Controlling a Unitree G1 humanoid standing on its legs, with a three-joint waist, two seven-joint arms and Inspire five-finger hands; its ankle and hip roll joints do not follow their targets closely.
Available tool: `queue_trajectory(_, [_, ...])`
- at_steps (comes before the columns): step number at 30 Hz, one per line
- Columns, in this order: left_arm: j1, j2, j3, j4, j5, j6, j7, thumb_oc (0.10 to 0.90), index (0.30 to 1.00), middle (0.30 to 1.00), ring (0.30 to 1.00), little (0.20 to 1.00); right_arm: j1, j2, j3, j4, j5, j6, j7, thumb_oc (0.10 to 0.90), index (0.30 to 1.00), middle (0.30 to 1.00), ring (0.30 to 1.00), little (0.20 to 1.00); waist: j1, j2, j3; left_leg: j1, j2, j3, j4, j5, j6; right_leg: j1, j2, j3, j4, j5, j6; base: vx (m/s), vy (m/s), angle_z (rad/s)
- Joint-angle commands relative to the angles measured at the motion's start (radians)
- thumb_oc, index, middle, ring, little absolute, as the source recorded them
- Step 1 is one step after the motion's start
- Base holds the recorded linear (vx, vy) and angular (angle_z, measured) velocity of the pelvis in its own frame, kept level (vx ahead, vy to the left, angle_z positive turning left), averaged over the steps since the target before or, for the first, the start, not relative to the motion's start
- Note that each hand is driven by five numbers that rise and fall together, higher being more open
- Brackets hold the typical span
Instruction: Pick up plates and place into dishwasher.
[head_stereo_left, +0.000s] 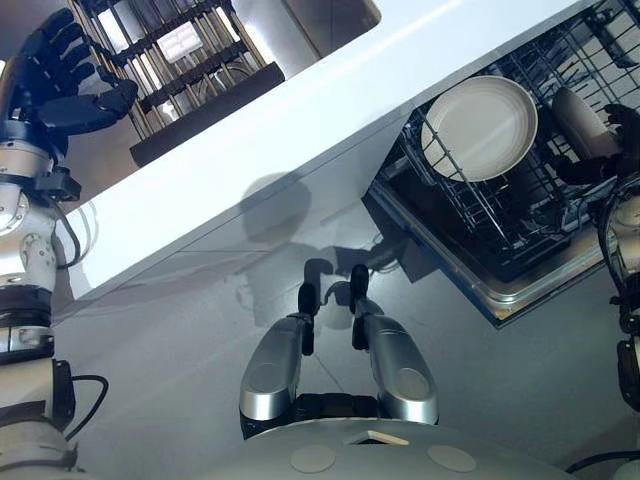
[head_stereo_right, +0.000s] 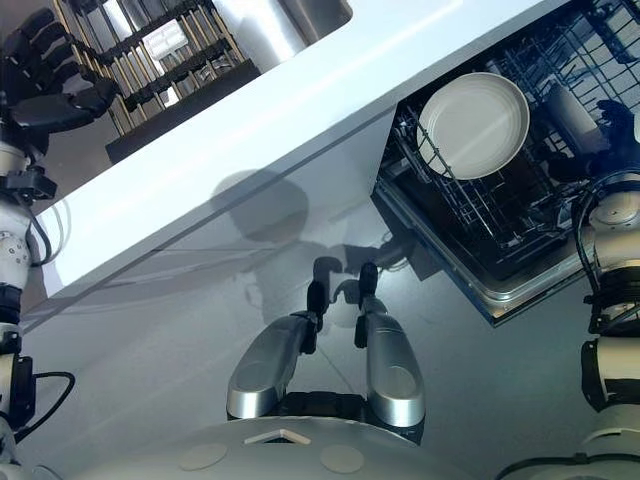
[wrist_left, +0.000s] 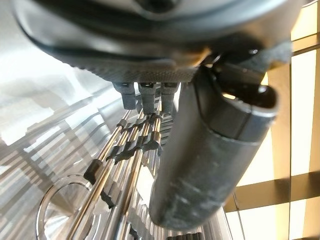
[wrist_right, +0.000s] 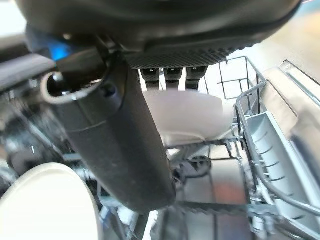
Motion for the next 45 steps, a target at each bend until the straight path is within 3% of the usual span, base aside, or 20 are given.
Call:
queue_trajectory(1, [0.160,-0.052,0.045,-0.023,0.002,-0.078,0.019,0.800,0.900,0.900,0.900,0.900,0.022,-0.058,-0.091,-0.050,0.031,-0.072,-0.108,0.800,0.900,0.900,0.900,0.900,0.034,-0.008,-0.103,-0.050,-0.001,-0.014,-0.121,0.117,-0.006,-0.025,0.023,-0.038,0.199,-0.223,0.052,0.02,0.057,-0.05])
queue_trajectory(5, [0.184,-0.069,0.061,-0.018,0.004,-0.088,0.006,0.800,0.900,0.900,0.900,0.900,0.071,-0.036,-0.140,-0.081,0.109,-0.101,-0.089,0.800,0.900,0.900,0.900,0.900,0.029,-0.014,-0.128,-0.021,-0.007,-0.010,-0.141,0.111,0.000,0.002,0.021,-0.035,0.177,-0.221,0.057,0.01,0.055,-0.13])
queue_trajectory(10, [0.213,-0.094,0.076,-0.019,0.017,-0.101,-0.004,0.800,0.900,0.900,0.900,0.900,0.160,0.022,-0.225,-0.162,0.246,-0.206,-0.088,0.800,0.900,0.900,0.900,0.900,0.020,-0.018,-0.167,0.026,-0.013,-0.001,-0.171,0.104,0.007,0.046,0.017,-0.034,0.149,-0.222,0.065,0.01,0.063,-0.07])
queue_trajectory(14, [0.241,-0.134,0.101,-0.019,0.041,-0.115,-0.015,0.800,0.900,0.900,0.900,0.900,0.245,0.129,-0.341,-0.242,0.364,-0.287,-0.037,0.800,0.900,0.900,0.900,0.900,0.011,-0.017,-0.204,0.064,-0.023,0.008,-0.195,0.091,0.016,0.077,0.012,-0.032,0.127,-0.224,0.076,-0.01,0.085,-0.07])
queue_trajectory(17, [0.257,-0.158,0.118,-0.015,0.047,-0.123,-0.023,0.800,0.900,0.900,0.900,0.900,0.288,0.204,-0.396,-0.270,0.459,-0.313,0.050,0.800,0.900,0.900,0.900,0.900,0.002,-0.016,-0.232,0.083,-0.027,0.017,-0.208,0.086,0.020,0.092,0.009,-0.029,0.111,-0.219,0.082,-0.03,0.083,-0.11])
queue_trajectory(23, [0.283,-0.198,0.148,-0.010,0.063,-0.125,-0.036,0.800,0.900,0.900,0.900,0.900,0.351,0.360,-0.438,-0.293,0.607,-0.310,0.248,0.800,0.900,0.900,0.900,0.900,-0.010,-0.014,-0.288,0.123,-0.029,0.031,-0.242,0.081,0.028,0.118,0.003,-0.022,0.083,-0.211,0.094,-0.02,0.089,-0.10])
queue_trajectory(30, [0.296,-0.242,0.164,-0.012,0.073,-0.130,-0.028,0.800,0.900,0.900,0.900,0.900,0.423,0.521,-0.376,-0.329,0.568,-0.272,0.317,0.800,0.900,0.900,0.900,0.900,-0.029,-0.012,-0.334,0.162,-0.030,0.050,-0.283,0.087,0.039,0.140,0.001,-0.004,0.051,-0.193,0.105,-0.03,0.091,-0.03])
queue_trajectory(34, [0.304,-0.259,0.169,-0.015,0.064,-0.131,-0.022,0.800,0.900,0.900,0.900,0.900,0.455,0.574,-0.336,-0.326,0.564,-0.265,0.311,0.800,0.900,0.900,0.900,0.900,-0.034,-0.008,-0.341,0.172,-0.034,0.056,-0.288,0.083,0.046,0.149,0.000,0.003,0.042,-0.193,0.106,-0.01,0.077,0.00])
queue_trajectory(39, [0.319,-0.288,0.174,-0.017,0.062,-0.144,-0.018,0.800,0.900,0.900,0.900,0.900,0.489,0.642,-0.317,-0.307,0.590,-0.283,0.218,0.800,0.900,0.900,0.900,0.900,-0.039,-0.002,-0.344,0.184,-0.037,0.061,-0.292,0.077,0.054,0.156,-0.003,0.005,0.036,-0.193,0.108,-0.01,0.066,0.01])
queue_trajectory(42, [0.327,-0.303,0.181,-0.019,0.065,-0.148,-0.013,0.800,0.900,0.900,0.900,0.900,0.503,0.684,-0.320,-0.310,0.578,-0.339,0.145,0.800,0.900,0.900,0.900,0.900,-0.042,0.003,-0.347,0.190,-0.039,0.065,-0.294,0.074,0.058,0.160,-0.005,0.004,0.035,-0.194,0.109,0.00,0.063,0.01])
queue_trajectory(45, [0.338,-0.315,0.188,-0.036,0.069,-0.146,0.002,0.800,0.900,0.900,0.900,0.900,0.520,0.704,-0.313,-0.379,0.485,-0.431,0.068,0.800,0.900,0.900,0.900,0.900,-0.046,0.009,-0.348,0.192,-0.040,0.064,-0.294,0.073,0.061,0.159,-0.005,0.007,0.037,-0.196,0.110,-0.01,0.052,0.01])
